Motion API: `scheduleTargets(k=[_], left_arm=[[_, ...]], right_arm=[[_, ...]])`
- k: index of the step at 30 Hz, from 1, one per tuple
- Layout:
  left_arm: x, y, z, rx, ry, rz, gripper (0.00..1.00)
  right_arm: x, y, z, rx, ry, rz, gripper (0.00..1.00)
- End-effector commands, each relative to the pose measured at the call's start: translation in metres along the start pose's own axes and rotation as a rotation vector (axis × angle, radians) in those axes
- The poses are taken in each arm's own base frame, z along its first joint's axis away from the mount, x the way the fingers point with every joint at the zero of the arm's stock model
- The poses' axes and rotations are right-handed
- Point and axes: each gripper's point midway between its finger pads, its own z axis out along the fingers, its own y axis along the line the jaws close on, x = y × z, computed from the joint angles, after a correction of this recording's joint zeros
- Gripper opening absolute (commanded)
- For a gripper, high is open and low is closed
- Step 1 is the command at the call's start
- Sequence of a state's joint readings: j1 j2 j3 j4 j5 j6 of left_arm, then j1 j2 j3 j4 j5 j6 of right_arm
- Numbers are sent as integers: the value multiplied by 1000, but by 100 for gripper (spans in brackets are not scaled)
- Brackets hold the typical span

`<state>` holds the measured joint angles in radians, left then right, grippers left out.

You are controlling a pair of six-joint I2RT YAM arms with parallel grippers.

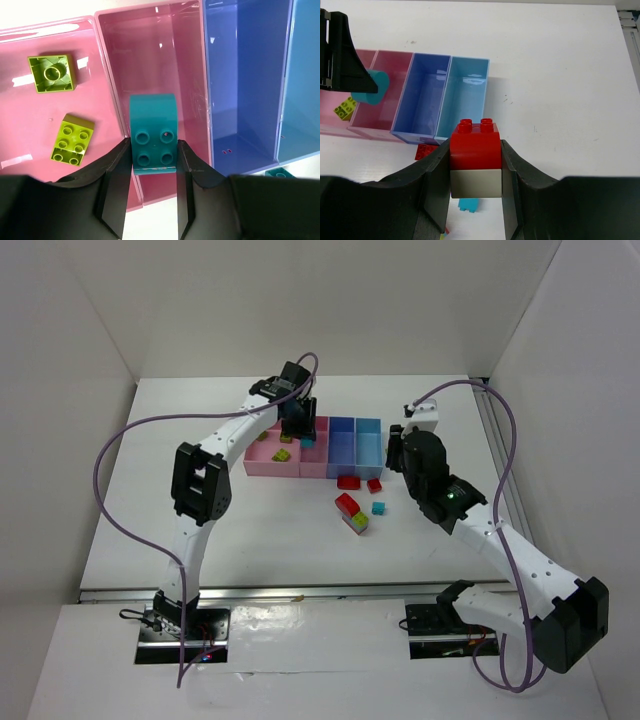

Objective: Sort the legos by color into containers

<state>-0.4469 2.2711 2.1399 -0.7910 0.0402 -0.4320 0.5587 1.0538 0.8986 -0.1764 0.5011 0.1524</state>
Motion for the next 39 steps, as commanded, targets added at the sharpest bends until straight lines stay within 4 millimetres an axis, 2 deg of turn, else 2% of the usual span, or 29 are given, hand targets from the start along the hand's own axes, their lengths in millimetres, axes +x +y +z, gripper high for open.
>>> scheduleTargets(k=[1,2,4,6,7,11,13,16,17,20,21,22,23,24,25,26,27,28,29,30,31,32,34,36,38,39], left_arm=[[-12,-10,-5,28,-40,24,33],[-12,-10,-5,29,-40,15,34],[-16,-12,-9,35,-57,16,45],[-13,-11,-7,31,-47,25,46],[-13,-17,-12,39,-55,33,49],[-14,-21,-14,63,-59,44,72],[-13,-22,-14,72,-56,53,80],[-14,-28,-20,107,-55,56,85],[-17,-36,-32,142,-66,60,85],[-16,-52,-48,235,-73,81,73],[-10,-70,-59,352,-54,111,73],[-12,-80,-82,441,-78,146,73],[-6,-90,-93,518,-70,177,74],[8,-95,-99,615,-36,196,76],[5,-96,-121,665,-65,204,77],[9,-96,-130,711,-72,218,79],[29,-92,-131,773,-24,204,83],[22,-87,-140,819,-74,211,85],[27,-86,-150,866,-81,219,90],[39,-87,-168,954,-62,220,92],[40,-83,-177,990,-68,223,96],[45,-87,-186,1032,-63,237,96],[53,-88,-204,1102,-70,284,98],[58,-89,-211,1140,-63,299,98],[65,-92,-220,1200,-55,321,98],[64,-93,-223,1216,-57,328,98]], right_arm=[[-33,4,-4,-3,-78,53,2],[-33,4,-4,-3,-78,53,2],[-35,7,-6,-23,-76,53,2],[-35,9,-6,-33,-74,62,2],[-35,9,-6,-33,-74,73,2],[-34,16,-6,-69,-67,80,2],[-36,19,-5,-79,-65,89,2],[-37,24,-4,-101,-61,88,2],[-38,29,-6,-125,-54,103,2],[-41,42,-5,-177,-26,114,2],[-51,53,-7,-231,-24,128,2],[-43,59,-4,-249,21,111,2],[-44,62,-4,-267,35,123,2],[-52,74,-9,-329,46,143,2],[-51,78,-8,-354,64,141,2],[-52,84,-13,-391,76,154,2],[-51,91,-16,-444,92,165,2],[-49,96,-18,-471,101,181,2],[-60,93,-19,-487,66,196,2],[-60,94,-22,-505,66,224,2],[-54,97,-23,-538,83,232,2],[-61,92,-23,-540,67,251,2],[-61,94,-24,-579,77,278,2],[-68,91,-22,-599,57,310,2],[-72,97,-28,-684,65,354,2],[-80,92,-26,-704,36,373,2]])
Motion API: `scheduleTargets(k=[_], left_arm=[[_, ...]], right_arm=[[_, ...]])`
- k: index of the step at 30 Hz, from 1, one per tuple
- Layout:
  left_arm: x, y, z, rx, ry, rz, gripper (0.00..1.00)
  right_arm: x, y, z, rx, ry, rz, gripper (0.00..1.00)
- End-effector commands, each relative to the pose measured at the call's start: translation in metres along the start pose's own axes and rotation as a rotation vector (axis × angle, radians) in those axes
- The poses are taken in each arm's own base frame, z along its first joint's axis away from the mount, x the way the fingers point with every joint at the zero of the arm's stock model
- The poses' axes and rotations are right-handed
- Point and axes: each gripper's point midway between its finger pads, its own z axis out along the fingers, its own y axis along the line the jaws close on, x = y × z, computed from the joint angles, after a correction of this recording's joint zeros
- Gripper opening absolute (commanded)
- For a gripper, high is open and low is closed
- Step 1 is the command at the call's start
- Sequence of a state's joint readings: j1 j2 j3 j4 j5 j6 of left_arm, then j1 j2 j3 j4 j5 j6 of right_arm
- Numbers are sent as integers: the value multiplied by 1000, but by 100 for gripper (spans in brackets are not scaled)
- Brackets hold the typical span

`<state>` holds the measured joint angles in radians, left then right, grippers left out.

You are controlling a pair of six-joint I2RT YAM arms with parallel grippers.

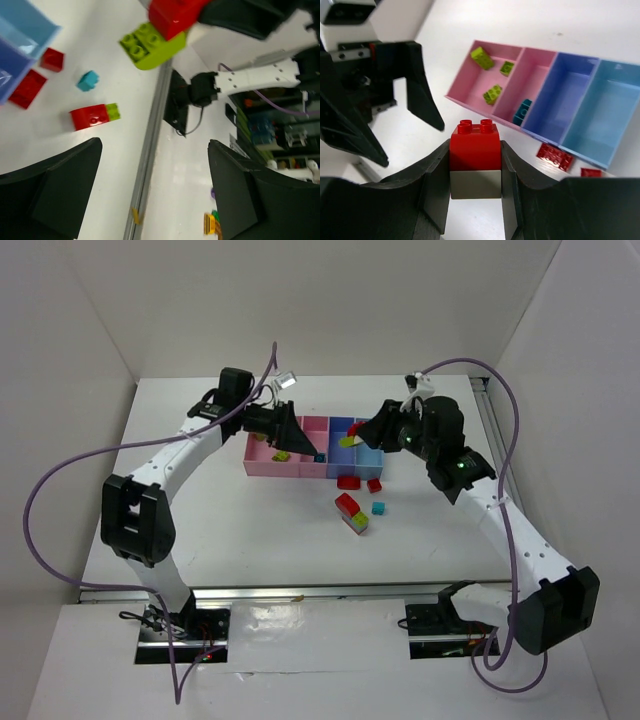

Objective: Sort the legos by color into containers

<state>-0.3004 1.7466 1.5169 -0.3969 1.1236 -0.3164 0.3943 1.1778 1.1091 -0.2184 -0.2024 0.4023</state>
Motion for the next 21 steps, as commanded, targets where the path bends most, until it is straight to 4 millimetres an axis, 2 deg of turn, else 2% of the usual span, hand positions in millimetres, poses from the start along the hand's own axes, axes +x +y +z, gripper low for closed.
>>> scheduleTargets(k=[1,2,3,5,6,7,8,9,10,12,15,16,17,21], left_arm=[[1,-46,-5,223,17,149,98],[2,-49,-7,234,17,147,98],[0,-50,-6,236,13,152,98],[-1,-57,-9,260,12,166,98],[1,-60,-6,266,18,168,98],[-1,-67,-9,279,18,186,98],[-3,-72,-7,288,19,209,99],[-4,-74,-4,279,19,209,99],[-5,-77,-1,276,22,223,99],[-9,-77,0,255,12,211,99],[-24,-76,2,232,-25,210,99],[-24,-72,4,234,-26,191,99],[-32,-77,8,246,-48,206,99],[-35,-79,8,261,-54,213,94]], right_arm=[[-33,35,-16,-227,-89,67,2],[-29,44,-20,-309,-60,70,2],[-35,41,-20,-335,-80,75,2],[-36,53,-30,-442,-57,89,2],[-32,51,-29,-461,-34,102,2],[-36,50,-29,-488,-41,97,2],[-34,57,-35,-539,-12,106,2],[-29,53,-31,-556,13,126,2],[-33,59,-33,-601,1,110,2],[-27,66,-36,-661,49,126,2],[-20,65,-31,-697,102,137,2],[-23,65,-29,-700,96,130,0],[-22,66,-30,-710,104,127,0],[-21,70,-30,-724,117,116,0]])
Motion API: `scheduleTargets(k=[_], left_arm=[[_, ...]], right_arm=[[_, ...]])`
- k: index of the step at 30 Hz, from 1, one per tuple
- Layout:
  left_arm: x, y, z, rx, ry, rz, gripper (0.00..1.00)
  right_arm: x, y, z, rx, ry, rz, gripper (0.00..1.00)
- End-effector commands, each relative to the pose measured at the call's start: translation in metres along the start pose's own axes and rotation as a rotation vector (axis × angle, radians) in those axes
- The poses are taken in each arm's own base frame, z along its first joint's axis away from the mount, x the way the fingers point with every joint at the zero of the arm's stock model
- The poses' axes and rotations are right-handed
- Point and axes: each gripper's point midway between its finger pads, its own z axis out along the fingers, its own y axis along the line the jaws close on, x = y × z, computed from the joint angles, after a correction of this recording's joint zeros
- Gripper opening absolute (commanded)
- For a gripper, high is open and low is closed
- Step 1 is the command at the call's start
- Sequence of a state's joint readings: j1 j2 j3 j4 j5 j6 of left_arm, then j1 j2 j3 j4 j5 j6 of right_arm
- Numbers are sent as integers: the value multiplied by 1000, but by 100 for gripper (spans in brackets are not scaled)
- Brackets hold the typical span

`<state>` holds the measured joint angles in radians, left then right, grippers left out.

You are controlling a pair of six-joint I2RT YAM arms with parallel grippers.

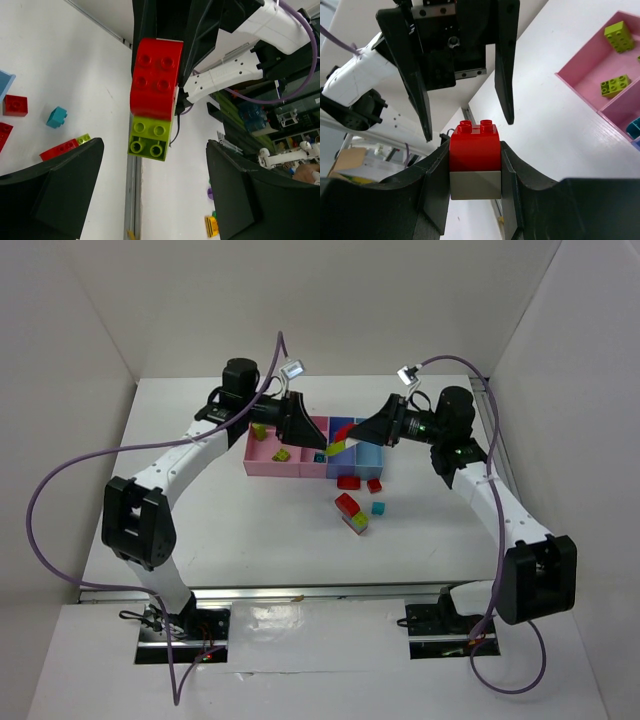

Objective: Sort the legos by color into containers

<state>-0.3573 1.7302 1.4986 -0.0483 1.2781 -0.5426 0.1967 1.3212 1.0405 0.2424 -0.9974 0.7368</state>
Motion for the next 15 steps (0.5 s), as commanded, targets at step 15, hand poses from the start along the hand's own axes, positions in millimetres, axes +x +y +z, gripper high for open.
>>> scheduleTargets(k=[15], left_arm=[[-7,-20,24,59,41,101,89]], right_arm=[[-12,32,0,-123,11,-95,0]])
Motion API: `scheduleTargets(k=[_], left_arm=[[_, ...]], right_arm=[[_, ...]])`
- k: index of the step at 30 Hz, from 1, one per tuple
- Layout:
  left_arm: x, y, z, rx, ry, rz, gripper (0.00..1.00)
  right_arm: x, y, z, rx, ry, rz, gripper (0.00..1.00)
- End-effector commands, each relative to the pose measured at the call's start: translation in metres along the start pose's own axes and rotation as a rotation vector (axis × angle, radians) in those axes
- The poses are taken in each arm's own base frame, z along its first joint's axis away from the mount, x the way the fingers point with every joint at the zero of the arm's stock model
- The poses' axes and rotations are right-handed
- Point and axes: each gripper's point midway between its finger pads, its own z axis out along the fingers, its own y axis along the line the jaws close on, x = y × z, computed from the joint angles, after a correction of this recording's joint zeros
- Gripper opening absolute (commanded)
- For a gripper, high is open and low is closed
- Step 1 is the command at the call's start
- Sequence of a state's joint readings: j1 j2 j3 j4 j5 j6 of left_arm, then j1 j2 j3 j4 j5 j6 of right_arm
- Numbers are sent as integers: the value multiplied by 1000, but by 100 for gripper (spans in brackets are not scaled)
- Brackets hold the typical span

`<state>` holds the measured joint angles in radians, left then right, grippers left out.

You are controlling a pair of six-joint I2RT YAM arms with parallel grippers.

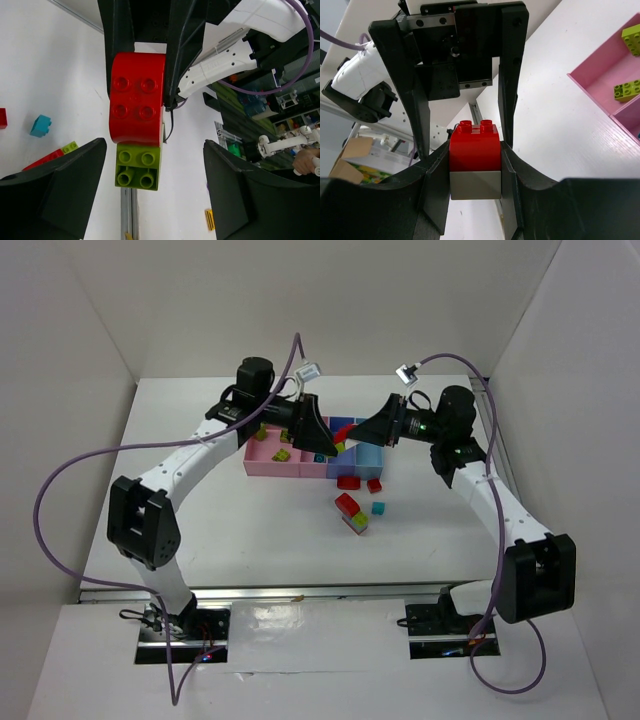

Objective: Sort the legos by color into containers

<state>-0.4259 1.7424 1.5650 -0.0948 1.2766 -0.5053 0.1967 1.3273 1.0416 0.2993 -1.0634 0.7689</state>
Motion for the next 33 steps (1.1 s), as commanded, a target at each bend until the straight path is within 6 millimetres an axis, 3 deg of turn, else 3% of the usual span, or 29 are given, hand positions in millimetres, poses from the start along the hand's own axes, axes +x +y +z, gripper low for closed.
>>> scheduleTargets(k=[1,3,8,13,17,20,21,22,24,33], left_arm=[[-5,0,5,25,6,33,87],[-5,-2,5,42,7,42,80],[4,0,8,42,28,37,80],[8,-1,7,52,40,29,68],[11,0,7,51,42,20,66],[11,0,7,51,42,20,44],[11,0,7,51,42,20,33],[9,0,7,52,39,21,13],[11,2,8,61,46,10,0],[18,8,13,57,52,-17,0]], right_arm=[[-14,19,2,-56,-14,-84,0],[-13,18,2,-52,-11,-84,0],[-14,17,2,-46,-18,-84,0],[-15,16,2,-40,-24,-84,0],[-14,12,3,-30,-29,-76,0],[-16,12,3,-27,-39,-74,0],[-16,12,3,-27,-39,-74,0],[-16,12,3,-27,-39,-74,0],[-17,11,3,-21,-46,-74,0],[-51,1,3,94,-210,-111,0]])
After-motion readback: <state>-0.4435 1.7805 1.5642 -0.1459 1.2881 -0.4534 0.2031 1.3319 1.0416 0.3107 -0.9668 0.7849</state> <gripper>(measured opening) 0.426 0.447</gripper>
